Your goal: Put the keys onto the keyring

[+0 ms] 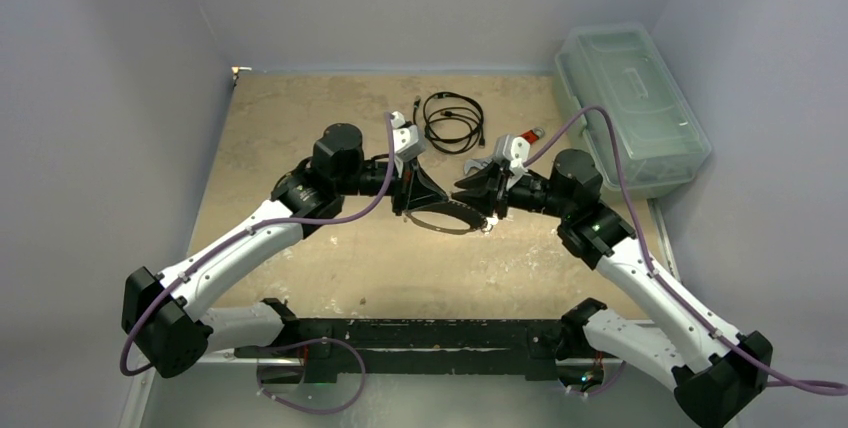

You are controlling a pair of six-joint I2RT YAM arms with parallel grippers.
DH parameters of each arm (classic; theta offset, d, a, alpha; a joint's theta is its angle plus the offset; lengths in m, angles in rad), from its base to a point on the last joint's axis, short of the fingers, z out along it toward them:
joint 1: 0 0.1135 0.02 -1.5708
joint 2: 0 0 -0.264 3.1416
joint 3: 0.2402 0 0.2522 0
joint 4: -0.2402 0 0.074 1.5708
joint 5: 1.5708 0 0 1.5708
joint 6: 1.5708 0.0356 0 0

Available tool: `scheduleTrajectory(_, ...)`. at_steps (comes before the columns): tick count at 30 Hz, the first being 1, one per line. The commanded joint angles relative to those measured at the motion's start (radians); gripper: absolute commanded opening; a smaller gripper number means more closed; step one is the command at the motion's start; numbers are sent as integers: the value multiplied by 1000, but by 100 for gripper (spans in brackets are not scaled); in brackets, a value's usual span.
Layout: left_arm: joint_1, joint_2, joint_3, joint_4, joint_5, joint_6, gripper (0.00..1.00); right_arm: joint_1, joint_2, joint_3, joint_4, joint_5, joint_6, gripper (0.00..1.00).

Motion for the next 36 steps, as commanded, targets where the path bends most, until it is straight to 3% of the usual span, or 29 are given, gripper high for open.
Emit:
scheduleTrajectory(1, -9, -5, 57, 34, -19, 22, 0, 4, 4, 63, -66, -34, -44, 30)
scheduleTrajectory(36, -15, 2, 59, 1, 8, 26, 0, 5, 48, 109, -98, -53, -80, 28)
